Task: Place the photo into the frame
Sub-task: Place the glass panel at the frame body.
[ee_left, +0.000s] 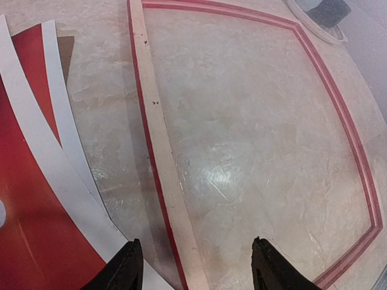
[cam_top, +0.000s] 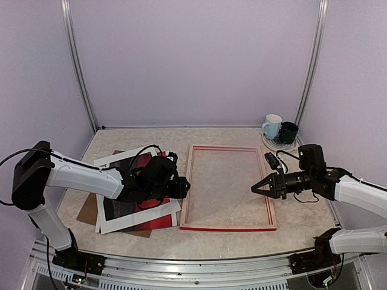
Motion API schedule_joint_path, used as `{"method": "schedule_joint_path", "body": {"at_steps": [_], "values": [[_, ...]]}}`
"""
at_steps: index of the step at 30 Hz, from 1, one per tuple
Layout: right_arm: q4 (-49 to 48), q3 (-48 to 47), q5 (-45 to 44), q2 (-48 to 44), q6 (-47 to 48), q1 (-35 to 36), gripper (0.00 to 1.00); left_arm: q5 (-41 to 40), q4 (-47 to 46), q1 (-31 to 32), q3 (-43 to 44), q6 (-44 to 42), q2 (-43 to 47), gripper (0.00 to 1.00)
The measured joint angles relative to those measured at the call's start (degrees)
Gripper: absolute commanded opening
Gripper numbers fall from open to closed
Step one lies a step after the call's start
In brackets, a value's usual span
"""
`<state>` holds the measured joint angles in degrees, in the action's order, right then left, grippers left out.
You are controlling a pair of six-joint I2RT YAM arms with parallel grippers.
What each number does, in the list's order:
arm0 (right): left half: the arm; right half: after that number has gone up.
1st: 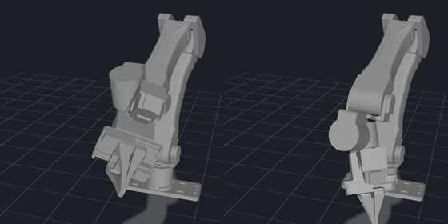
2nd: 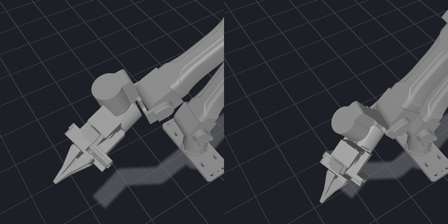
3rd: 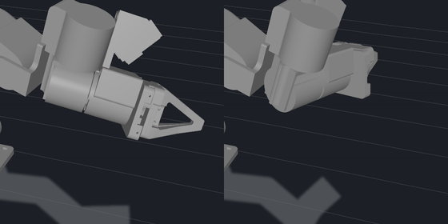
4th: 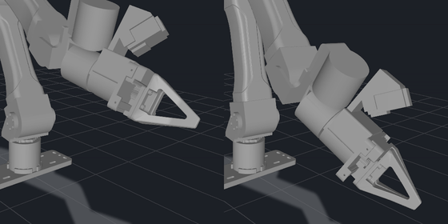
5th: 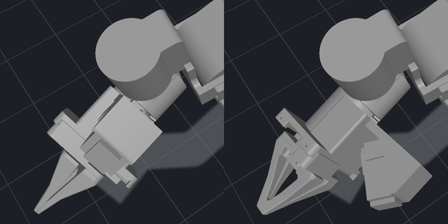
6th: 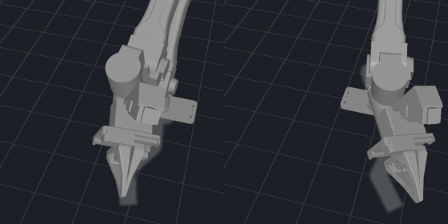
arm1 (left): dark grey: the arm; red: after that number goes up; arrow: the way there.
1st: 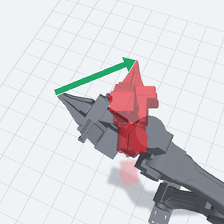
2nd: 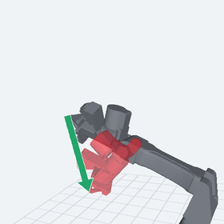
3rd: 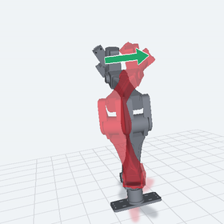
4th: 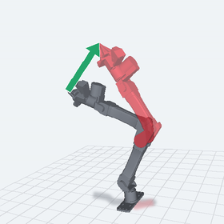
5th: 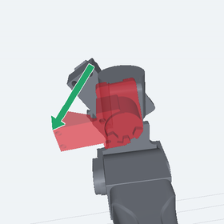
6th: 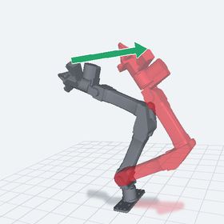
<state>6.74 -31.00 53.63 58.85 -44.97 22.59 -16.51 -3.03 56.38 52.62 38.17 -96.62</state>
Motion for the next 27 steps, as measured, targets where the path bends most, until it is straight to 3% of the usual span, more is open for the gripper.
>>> {"method": "schedule_joint_path", "body": {"at_steps": [27], "values": [[0.5, 0.0, -0.2, -2.0, -0.1, 0.6, 0.0, 0.0, 0.0, 0.0, 0.0, 0.0, -0.1, 0.61]]}}
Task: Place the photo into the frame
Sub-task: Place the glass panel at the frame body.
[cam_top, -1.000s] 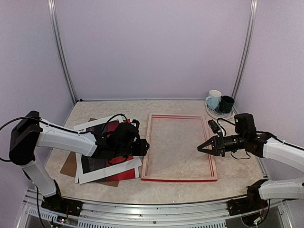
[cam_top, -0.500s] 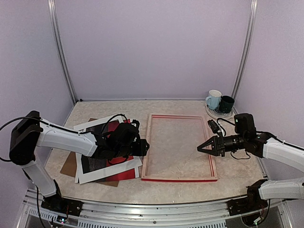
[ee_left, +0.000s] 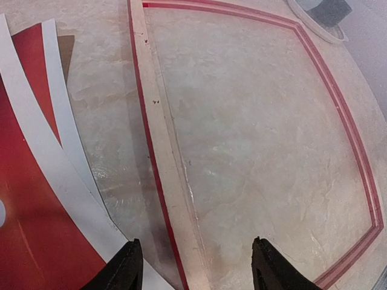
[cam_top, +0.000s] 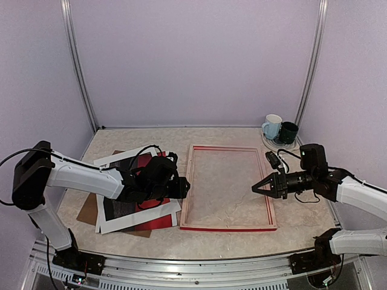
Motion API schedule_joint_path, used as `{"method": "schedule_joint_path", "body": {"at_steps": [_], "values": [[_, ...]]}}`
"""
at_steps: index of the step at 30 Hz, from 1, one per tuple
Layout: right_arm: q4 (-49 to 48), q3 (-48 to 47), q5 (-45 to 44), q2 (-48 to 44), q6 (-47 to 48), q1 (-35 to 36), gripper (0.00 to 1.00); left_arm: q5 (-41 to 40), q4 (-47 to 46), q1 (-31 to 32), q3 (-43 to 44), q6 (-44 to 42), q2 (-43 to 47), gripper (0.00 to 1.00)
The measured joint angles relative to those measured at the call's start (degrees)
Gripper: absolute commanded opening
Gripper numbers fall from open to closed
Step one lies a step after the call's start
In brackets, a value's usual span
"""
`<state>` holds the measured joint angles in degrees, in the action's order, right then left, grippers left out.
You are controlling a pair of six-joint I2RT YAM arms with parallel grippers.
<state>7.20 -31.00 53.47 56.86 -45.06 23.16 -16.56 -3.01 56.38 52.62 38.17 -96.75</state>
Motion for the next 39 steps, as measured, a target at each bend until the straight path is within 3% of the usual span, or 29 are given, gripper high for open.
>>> {"method": "schedule_joint_path", "body": {"at_steps": [4, 7, 14, 20, 35, 39], "values": [[-0.3, 0.4, -0.2, 0.2, 0.1, 0.0, 0.0, 0.0, 0.0, 0.0, 0.0, 0.0, -0.2, 0.61], [-0.8, 1.1, -0.3, 1.0, 0.4, 0.0, 0.06, 0.0, 0.0, 0.0, 0.0, 0.0, -0.4, 0.61], [2.5, 0.9, -2.4, 2.6, 4.3, 0.4, 0.56, 0.0, 0.0, 0.0, 0.0, 0.0, -0.5, 0.62], [6.5, 0.1, -4.6, 3.6, 8.3, 0.5, 0.77, 0.0, 0.0, 0.0, 0.0, 0.1, -0.8, 0.62], [7.3, 1.8, -11.5, 7.6, 8.2, 0.3, 0.96, -0.2, -0.4, 0.0, -1.7, 0.2, -1.4, 0.62], [6.1, 5.1, -13.7, 6.0, 5.6, 0.1, 0.97, -0.2, -0.5, 0.0, -2.4, 0.4, -1.4, 0.62]]}}
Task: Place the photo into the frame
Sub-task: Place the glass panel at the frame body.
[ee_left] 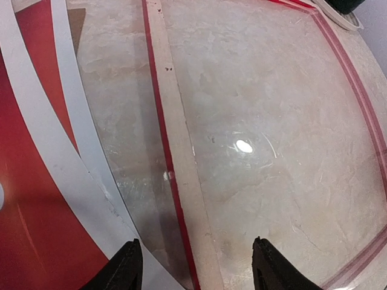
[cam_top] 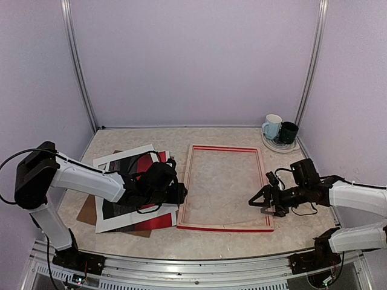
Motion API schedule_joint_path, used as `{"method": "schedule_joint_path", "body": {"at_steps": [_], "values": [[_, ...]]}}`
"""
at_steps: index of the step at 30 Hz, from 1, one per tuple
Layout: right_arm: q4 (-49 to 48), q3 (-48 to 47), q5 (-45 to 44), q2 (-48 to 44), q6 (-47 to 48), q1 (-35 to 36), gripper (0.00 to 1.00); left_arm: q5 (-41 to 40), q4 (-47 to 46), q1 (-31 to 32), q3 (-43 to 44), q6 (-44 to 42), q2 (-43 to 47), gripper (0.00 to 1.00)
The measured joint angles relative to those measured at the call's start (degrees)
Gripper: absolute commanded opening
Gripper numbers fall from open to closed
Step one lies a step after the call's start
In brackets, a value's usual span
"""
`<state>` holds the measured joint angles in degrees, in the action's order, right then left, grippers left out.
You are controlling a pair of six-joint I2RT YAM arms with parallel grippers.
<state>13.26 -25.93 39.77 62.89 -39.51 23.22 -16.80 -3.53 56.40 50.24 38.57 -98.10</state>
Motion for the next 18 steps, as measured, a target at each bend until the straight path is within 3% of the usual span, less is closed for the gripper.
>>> {"method": "schedule_joint_path", "body": {"at_steps": [7, 18], "values": [[-6.2, 2.3, -1.0, 0.6, -3.0, -0.3, 0.97, 0.0, -0.4, 0.0, -0.4, 0.1, 0.0, 0.61], [-12.4, -3.3, 0.1, 13.6, -2.5, -3.9, 0.96, 0.0, -1.2, 0.0, -2.6, 0.5, 1.9, 0.62]]}}
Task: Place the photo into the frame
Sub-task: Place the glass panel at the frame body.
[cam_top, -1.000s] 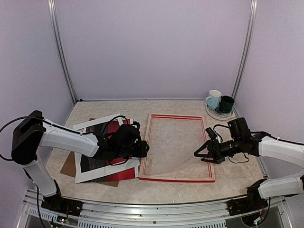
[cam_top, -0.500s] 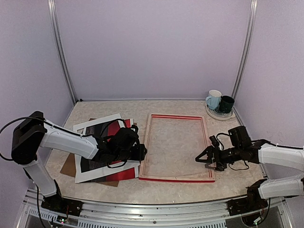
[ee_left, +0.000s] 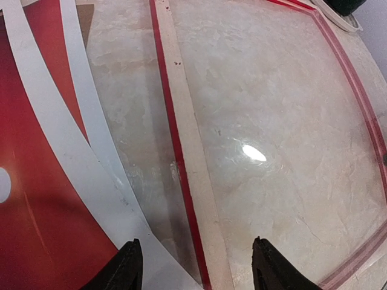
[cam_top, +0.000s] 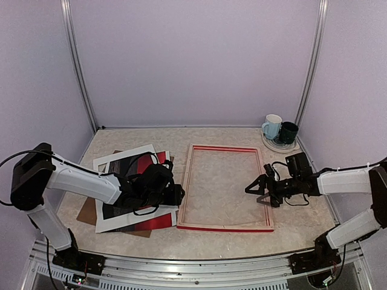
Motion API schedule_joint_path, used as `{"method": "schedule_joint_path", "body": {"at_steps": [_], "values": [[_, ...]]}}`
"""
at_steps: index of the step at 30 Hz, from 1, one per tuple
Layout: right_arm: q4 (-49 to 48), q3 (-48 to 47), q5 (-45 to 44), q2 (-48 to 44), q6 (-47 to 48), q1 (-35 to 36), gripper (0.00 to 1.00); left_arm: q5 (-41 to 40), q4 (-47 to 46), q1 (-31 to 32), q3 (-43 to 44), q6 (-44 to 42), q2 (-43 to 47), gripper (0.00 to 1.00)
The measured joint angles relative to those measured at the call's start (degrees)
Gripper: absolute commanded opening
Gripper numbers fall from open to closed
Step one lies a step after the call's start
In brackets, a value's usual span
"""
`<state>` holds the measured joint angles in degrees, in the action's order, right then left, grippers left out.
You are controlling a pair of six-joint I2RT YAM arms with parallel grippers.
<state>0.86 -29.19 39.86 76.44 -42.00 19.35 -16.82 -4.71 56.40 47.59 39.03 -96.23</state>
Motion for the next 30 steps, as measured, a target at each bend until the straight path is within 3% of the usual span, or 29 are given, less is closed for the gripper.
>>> {"method": "schedule_joint_path", "body": {"at_steps": [8, 16, 20, 25, 30], "values": [[-2.3, -5.1, 4.1, 8.2, 1.5, -5.0, 0.83, -0.2, -0.1, 0.1, -1.3, 0.6, 1.5, 0.62], [-5.3, -10.3, 10.6, 15.9, 2.1, -6.0, 0.59, -0.2, -0.3, 0.3, -1.4, 0.7, 1.6, 0.62], [-3.7, -12.8, 12.2, 17.9, 3.7, -6.1, 0.43, -0.2, -0.3, 0.3, -1.4, 0.7, 1.6, 0.61], [0.1, -14.8, 13.2, 17.9, 6.8, -6.2, 0.37, -0.2, -0.4, 0.3, -1.6, 1.0, 1.6, 0.61], [4.3, -15.4, 13.2, 18.0, 9.8, -6.3, 0.22, -0.2, -0.5, 0.4, -1.6, 1.1, 1.6, 0.62]]}}
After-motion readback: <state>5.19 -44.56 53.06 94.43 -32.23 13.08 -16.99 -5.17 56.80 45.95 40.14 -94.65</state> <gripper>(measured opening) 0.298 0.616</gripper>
